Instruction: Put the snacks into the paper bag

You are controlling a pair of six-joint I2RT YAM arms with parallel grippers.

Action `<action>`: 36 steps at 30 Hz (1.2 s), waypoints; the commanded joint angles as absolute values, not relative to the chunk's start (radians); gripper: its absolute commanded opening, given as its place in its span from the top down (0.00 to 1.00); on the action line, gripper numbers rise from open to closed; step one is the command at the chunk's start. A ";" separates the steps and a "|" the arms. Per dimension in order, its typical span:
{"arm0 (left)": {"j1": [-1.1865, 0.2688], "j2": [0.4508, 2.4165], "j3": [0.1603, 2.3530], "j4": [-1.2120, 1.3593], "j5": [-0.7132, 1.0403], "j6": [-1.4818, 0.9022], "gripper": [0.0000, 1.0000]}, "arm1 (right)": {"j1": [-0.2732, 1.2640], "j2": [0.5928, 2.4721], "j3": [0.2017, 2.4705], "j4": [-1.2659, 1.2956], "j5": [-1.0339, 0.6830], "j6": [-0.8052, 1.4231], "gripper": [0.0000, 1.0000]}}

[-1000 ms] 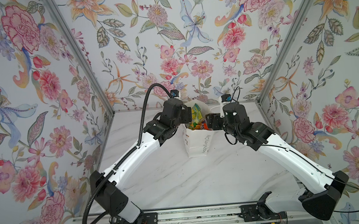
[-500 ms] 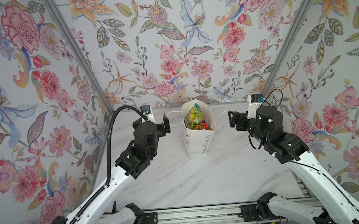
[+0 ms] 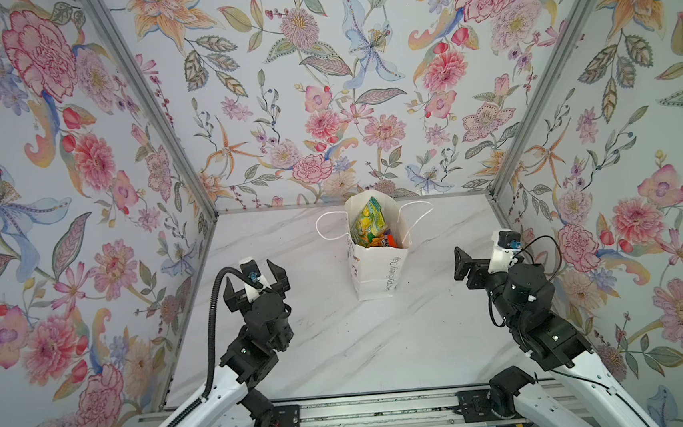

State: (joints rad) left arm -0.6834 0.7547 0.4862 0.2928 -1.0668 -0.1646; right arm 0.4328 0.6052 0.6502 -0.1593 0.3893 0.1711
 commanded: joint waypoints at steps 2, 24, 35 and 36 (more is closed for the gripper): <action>-0.650 0.801 0.401 0.583 -1.130 0.011 0.01 | 0.423 0.574 0.547 0.012 0.507 0.151 0.01; -0.279 1.403 0.060 1.521 -0.408 0.187 0.01 | 0.302 1.242 0.255 0.925 0.532 -0.133 0.01; -0.119 1.580 0.211 1.407 -0.318 0.004 0.01 | 0.116 1.474 0.245 1.136 0.240 -0.074 0.01; -0.103 1.576 0.200 1.421 -0.293 -0.008 0.01 | 0.087 1.496 0.242 1.154 0.205 -0.049 0.01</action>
State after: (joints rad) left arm -0.1257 1.5978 0.1371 1.4307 -0.3359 0.0437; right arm 0.1474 1.4841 0.2363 1.0832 0.3340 -0.1204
